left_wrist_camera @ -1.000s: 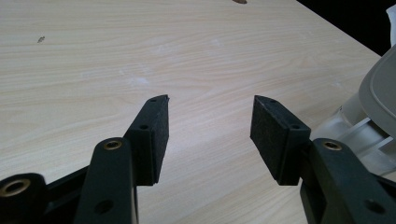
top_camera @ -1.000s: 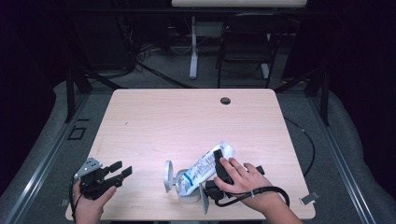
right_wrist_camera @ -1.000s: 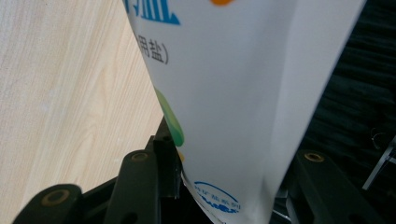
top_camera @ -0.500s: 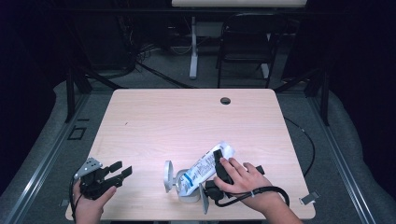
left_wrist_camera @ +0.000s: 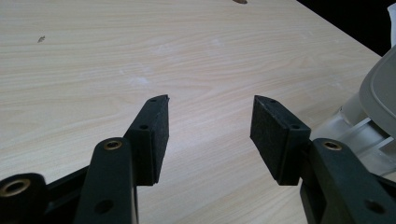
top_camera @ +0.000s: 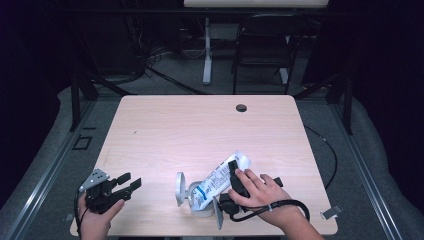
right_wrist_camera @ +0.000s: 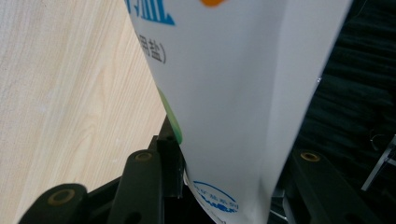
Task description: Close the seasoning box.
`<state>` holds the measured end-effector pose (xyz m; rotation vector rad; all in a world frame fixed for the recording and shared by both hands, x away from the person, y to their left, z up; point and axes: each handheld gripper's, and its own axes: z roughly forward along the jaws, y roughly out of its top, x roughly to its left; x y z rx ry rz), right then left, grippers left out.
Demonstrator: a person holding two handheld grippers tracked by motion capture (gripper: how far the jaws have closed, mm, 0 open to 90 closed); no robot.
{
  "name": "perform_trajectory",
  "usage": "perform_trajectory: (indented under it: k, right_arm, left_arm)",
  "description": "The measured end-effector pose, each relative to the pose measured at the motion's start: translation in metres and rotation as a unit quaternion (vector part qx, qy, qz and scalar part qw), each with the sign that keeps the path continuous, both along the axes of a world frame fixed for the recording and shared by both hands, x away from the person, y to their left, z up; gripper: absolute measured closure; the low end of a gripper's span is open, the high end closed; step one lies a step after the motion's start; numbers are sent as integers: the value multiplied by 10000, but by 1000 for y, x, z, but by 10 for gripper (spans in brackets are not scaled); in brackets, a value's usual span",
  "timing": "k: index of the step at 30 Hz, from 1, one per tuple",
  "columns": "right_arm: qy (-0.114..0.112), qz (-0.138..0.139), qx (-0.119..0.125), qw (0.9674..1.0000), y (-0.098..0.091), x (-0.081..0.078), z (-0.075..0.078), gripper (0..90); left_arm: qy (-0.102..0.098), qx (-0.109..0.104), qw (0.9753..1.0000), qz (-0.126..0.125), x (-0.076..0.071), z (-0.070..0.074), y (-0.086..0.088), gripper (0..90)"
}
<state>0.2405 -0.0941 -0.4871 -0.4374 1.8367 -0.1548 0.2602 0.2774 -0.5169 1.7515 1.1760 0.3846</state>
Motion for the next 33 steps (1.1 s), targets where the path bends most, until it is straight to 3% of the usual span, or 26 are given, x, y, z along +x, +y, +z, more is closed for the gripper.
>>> perform_trajectory:
  k: [15, 17, 33]
  right_arm:
    - [-17, -5, -15, 10000, 1, 0, 1, 622]
    - [27, 52, 90, 9999, 0, 1, 0, 624]
    - [-19, 30, 29, 10000, 1, -1, 1, 631]
  left_arm:
    - [1, 7, 10000, -2, 0, 0, 0, 475]
    - [5, 12, 10000, 0, 0, 0, 0, 475]
    - [13, 6, 10000, 3, 0, -1, 1, 475]
